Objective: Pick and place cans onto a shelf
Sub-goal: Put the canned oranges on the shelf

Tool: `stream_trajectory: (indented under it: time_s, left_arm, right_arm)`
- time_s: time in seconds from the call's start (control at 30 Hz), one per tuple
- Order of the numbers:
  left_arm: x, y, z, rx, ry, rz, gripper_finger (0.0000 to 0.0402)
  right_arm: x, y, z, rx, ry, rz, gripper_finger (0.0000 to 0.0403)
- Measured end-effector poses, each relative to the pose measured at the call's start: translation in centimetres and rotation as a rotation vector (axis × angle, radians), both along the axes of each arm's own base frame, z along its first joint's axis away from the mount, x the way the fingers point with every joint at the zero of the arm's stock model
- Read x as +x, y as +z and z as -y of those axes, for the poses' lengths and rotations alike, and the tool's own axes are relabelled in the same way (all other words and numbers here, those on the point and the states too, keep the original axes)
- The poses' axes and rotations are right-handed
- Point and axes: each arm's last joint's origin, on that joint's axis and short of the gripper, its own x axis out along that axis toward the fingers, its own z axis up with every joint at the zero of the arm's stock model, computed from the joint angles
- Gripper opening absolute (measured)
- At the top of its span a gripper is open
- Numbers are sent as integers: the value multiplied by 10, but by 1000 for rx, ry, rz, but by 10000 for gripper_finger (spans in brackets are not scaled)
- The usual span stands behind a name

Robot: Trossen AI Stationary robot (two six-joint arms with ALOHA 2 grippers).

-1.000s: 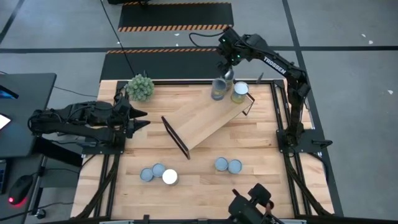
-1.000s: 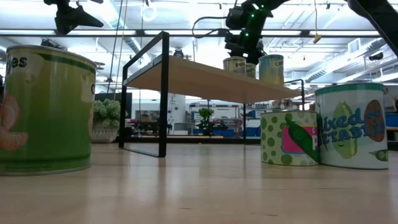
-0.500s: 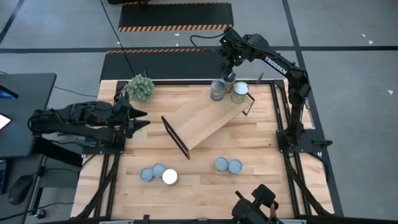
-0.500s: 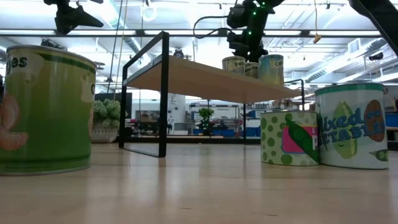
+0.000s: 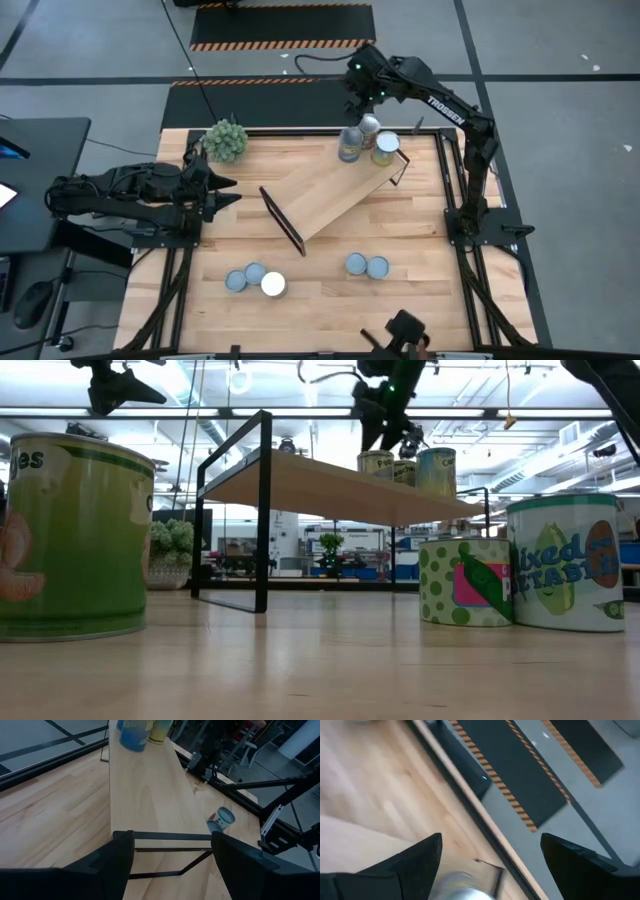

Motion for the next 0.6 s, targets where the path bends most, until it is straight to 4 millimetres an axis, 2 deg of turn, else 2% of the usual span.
stream_trajectory:
  time_s: [0.27,0.6]
  left_arm:
    - [0,0,0,-6,3,3,270]
    - [0,0,0,-7,3,5,270]
  right_arm:
    - [29,6,-35,-50,127,71,347]
    - [55,8,-90,-30,266,129,347]
